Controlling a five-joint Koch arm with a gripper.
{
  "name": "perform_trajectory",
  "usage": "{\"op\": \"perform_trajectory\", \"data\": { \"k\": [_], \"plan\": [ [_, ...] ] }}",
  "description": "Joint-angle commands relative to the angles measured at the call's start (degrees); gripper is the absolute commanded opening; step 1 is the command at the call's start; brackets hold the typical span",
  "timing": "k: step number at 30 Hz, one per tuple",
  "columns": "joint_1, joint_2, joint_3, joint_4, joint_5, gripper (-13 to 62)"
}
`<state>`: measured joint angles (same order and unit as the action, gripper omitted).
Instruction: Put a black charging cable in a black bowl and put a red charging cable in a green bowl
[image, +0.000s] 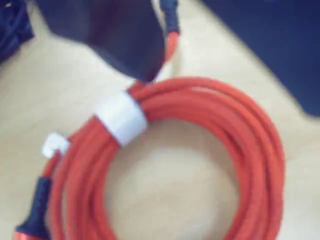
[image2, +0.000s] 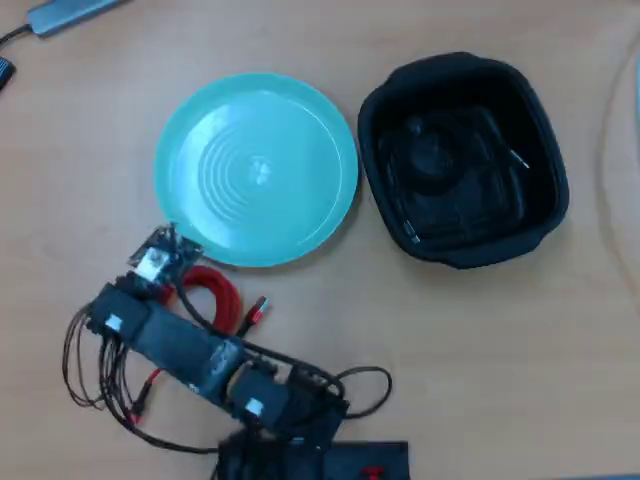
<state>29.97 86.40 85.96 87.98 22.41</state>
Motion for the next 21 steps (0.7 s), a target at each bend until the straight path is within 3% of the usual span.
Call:
{"op": "perform_trajectory", "data": {
  "k": [1,21],
  "plan": [
    [0.4,-1.7,-3.9,-4.6,-2.5,42.0],
    [3.4,-19.7,-3.4,-15.5,-2.9,41.9]
  ]
}}
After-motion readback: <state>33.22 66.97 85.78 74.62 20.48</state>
